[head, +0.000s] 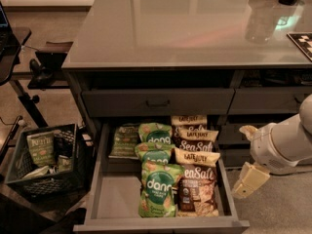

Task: Pick brown chip bag from middle drawer and place on counter

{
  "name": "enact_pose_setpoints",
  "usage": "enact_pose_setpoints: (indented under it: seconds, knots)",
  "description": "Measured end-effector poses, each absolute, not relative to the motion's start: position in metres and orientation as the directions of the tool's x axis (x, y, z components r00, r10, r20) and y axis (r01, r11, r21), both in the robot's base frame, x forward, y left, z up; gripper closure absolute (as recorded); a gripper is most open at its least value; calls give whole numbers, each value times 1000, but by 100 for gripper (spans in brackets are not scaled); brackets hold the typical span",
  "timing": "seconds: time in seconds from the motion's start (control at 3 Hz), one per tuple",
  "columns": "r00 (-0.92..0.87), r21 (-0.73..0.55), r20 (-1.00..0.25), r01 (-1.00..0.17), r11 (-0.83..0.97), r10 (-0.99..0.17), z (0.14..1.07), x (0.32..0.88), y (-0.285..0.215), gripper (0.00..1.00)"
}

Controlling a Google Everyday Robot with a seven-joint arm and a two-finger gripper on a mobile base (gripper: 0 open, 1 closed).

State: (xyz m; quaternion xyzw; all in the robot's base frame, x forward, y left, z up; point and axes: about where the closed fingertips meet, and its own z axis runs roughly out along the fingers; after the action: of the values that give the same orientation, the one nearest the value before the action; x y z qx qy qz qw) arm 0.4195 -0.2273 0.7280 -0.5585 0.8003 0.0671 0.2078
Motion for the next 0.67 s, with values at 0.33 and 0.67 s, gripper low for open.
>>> enact_pose_setpoints:
  seconds: [0.33,0.67]
  knots:
    - [-295,-121,-410,-920,372,-863,719,418,-225,0]
    - [-318,-75,-449,-918,390,-835,669,416,-215,0]
